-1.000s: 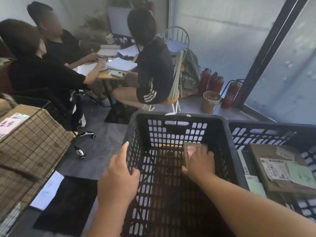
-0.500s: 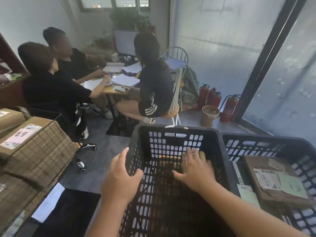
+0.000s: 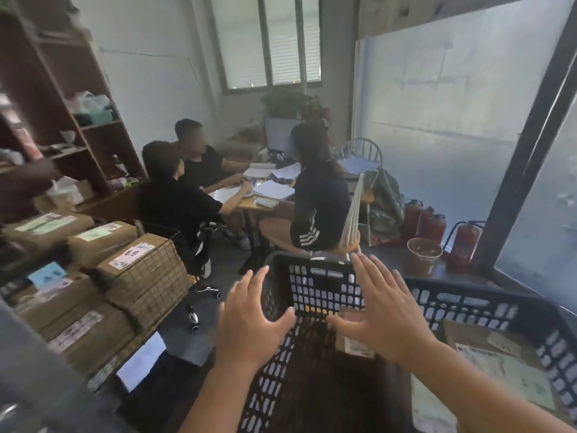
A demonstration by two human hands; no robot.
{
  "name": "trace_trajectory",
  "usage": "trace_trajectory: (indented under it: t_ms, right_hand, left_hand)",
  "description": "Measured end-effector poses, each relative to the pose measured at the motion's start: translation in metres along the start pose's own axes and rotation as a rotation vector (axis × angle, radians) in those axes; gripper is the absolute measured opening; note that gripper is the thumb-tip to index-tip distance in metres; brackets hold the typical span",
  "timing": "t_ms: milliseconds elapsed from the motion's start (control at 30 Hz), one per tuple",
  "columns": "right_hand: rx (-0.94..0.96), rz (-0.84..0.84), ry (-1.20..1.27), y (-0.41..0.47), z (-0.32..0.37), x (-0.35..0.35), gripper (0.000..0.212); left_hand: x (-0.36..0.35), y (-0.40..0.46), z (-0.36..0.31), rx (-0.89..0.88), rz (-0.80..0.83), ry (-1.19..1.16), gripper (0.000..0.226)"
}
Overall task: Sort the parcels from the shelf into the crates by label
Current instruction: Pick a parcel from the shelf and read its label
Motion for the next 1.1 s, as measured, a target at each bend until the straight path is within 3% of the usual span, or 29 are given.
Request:
trace_trajectory:
  t_ms: [267, 467, 633, 767, 967, 1100]
  right_hand:
    - [0.341, -0.053, 0.397, -0.042, 0.035, 0.074, 0.121]
    - [0.562, -0.025, 0.661, -0.086, 0.113, 0.124, 0.117]
    - [0.727, 0.060, 0.863, -0.135, 0.202, 0.166, 0.114]
    - [0.803, 0.224, 1.031, -0.182, 0.274, 0.200, 0.111]
    - [0.876, 0.294, 1.233, -0.247, 0.374, 0.250, 0.105]
    - [0.858, 0.297, 1.269, -0.259, 0.412, 0.254, 0.103]
  left_hand:
    - [0.093, -0.110, -0.066, 0.152, -0.272, 0.056, 0.091]
    - [0.200, -0.214, -0.079, 0.274, -0.525, 0.210, 0.084]
    - [0.303, -0.301, -0.076, 0.372, -0.708, 0.285, 0.078]
    - [0.377, -0.367, -0.079, 0.432, -0.825, 0.335, 0.076]
    - [0.475, -0.447, -0.067, 0.472, -0.894, 0.366, 0.076]
    - [0.491, -0.452, -0.052, 0.448, -0.867, 0.304, 0.075]
Point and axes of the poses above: each hand's wrist, its own y-axis towards the middle knuckle, its own x-axis out of the back of the hand, z = x × y, the point moved 4 cm from there along y, towards the middle knuckle, and after that the axes turned 13 degrees about -z, right-handed, at the moved point
